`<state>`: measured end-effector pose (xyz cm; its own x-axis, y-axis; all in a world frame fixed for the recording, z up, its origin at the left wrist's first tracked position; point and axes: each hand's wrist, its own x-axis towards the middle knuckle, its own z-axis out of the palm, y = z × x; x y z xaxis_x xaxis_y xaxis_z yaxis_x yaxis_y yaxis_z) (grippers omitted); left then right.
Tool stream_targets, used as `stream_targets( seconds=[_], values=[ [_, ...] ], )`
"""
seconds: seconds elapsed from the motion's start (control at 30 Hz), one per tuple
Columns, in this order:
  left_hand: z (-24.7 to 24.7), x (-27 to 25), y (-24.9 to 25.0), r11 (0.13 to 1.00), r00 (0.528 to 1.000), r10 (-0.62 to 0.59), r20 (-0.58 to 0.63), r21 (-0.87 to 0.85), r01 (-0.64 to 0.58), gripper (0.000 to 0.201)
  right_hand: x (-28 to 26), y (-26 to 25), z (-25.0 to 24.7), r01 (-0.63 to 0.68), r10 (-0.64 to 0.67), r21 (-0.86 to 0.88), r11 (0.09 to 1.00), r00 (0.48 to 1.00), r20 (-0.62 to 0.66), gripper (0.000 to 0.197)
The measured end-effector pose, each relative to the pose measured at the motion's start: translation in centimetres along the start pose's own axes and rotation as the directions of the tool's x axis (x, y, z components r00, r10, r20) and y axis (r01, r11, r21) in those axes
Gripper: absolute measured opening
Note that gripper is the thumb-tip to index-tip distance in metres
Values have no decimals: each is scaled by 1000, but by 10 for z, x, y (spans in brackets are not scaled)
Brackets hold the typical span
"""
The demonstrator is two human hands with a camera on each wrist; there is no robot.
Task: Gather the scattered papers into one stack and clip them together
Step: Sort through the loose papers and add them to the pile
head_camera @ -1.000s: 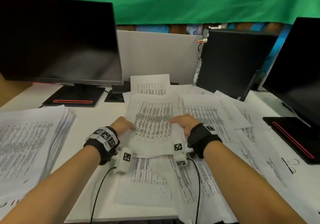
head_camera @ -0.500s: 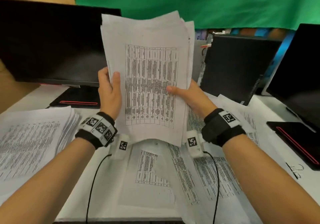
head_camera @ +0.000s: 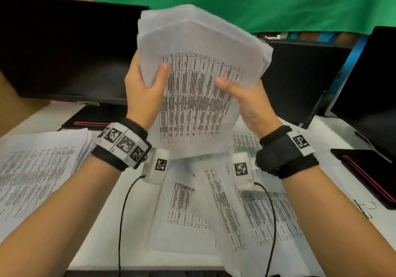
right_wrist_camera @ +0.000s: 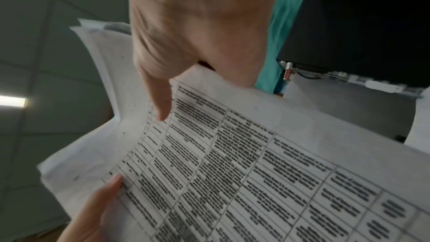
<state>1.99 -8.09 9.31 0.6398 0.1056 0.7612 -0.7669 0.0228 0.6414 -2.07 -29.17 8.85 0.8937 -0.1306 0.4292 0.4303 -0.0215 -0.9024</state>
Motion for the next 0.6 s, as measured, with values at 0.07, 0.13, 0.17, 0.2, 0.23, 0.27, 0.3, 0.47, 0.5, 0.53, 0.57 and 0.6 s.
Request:
stream_targets(
  seconds=[0.07,0.13,0.17,0.2,0.23,0.27,0.3,0.47,0.5,0.53,0.57,0.6],
  values=[
    [-5,-7,-14,990,990,-129,57,-47,132,27,-1,14,-5,-69,70,-47,996,997,16,52],
    [-12,-17,-41,915,892,-390,227,-12,403,30,-6,34,-8,-180,188,-117,977,981,56,41],
    [-17,-21,-54,859,810,-497,312,48,509,36,-8,43,-8,-217,224,-142,966,974,39,38],
    [-19,-25,-65,812,730,-568,381,112,573,46,-9,49,-6,-225,226,-157,962,974,-12,36],
    [-21,-30,-73,772,663,-615,426,155,616,52,-8,51,-2,-207,196,-160,965,977,-83,34],
    [-20,-35,-79,731,619,-663,422,186,656,52,-6,51,2,-176,153,-139,975,974,-164,31],
    [-20,-41,-87,685,598,-718,357,209,698,48,-2,51,5,-149,122,-95,984,963,-240,28],
    [-24,-76,-111,361,358,-928,102,11,933,73,8,62,-6,-123,279,451,884,913,-299,45],
    [-22,-78,-111,395,403,-903,148,-80,915,60,4,65,-8,-149,289,493,857,931,-221,50],
    [-22,-75,-108,454,471,-870,143,-138,880,45,-2,68,-10,-190,290,488,852,947,-138,50],
    [-23,-69,-103,526,545,-833,94,-169,834,36,-8,72,-14,-226,288,452,863,955,-72,49],
    [-25,-62,-97,598,612,-790,33,-173,782,34,-13,75,-20,-245,284,411,878,958,-37,46]
  ],
)
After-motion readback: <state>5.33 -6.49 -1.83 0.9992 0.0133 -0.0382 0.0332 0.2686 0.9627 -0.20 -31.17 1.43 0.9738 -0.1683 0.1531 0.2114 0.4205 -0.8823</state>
